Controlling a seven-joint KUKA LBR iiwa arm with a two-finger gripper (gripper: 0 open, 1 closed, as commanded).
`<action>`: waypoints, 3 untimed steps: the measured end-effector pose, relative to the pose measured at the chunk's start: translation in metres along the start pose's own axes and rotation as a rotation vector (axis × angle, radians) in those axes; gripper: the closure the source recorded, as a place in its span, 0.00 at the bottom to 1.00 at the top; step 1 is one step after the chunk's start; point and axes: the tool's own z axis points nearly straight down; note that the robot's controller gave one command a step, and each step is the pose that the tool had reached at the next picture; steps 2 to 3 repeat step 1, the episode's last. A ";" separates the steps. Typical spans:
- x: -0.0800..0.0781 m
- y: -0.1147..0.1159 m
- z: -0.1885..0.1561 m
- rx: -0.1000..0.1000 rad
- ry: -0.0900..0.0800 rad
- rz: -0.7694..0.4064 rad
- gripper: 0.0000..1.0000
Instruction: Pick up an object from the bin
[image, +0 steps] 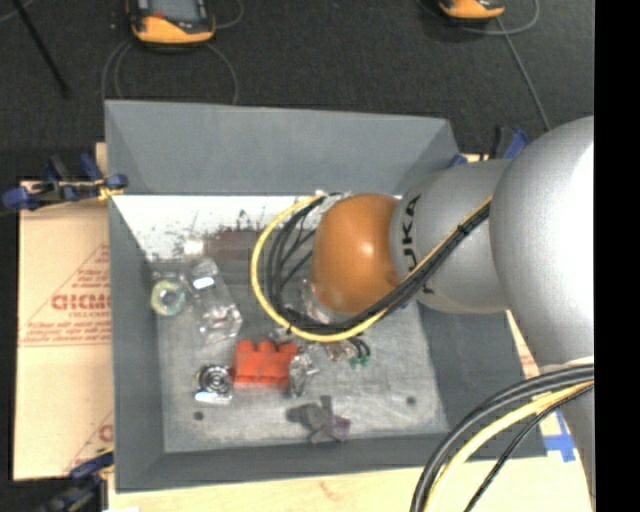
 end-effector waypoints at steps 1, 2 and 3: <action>-0.019 0.015 -0.193 -0.001 0.008 -0.022 1.00; -0.019 0.015 -0.193 -0.001 0.008 -0.022 1.00; -0.019 0.015 -0.193 -0.001 0.008 -0.022 1.00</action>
Offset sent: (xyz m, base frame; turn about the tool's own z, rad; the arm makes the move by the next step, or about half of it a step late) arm 0.0064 0.0203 0.1879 -0.0294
